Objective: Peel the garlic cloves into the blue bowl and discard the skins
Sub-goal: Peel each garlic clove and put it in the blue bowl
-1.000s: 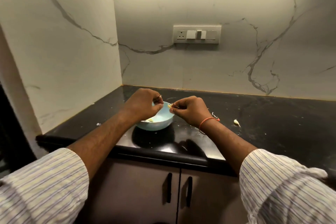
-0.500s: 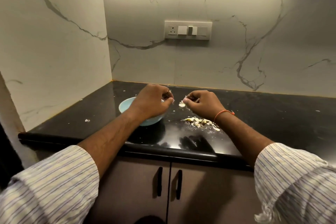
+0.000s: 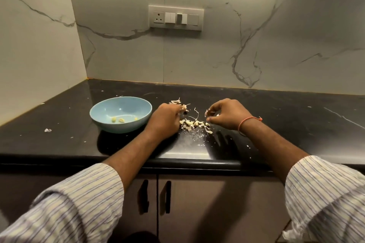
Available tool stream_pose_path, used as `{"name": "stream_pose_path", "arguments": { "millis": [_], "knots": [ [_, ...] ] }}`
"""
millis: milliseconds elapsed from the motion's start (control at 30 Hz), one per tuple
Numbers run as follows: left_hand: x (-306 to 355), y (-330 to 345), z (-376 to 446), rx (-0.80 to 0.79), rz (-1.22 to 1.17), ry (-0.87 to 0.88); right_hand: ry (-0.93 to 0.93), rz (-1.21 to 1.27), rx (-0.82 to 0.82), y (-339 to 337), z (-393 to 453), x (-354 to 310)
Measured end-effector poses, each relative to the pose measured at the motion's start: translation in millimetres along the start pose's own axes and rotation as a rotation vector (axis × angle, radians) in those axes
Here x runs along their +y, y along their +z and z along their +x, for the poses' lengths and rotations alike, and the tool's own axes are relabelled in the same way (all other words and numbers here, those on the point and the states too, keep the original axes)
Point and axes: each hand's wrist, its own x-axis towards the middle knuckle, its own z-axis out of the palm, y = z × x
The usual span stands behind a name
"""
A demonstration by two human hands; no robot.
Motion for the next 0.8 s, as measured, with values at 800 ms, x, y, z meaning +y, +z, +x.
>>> {"name": "stream_pose_path", "arguments": {
  "millis": [800],
  "knots": [
    [-7.4,2.4,1.8,0.089,-0.254,0.184,-0.108,0.769,0.015,42.4,19.5,0.9]
  ]
}}
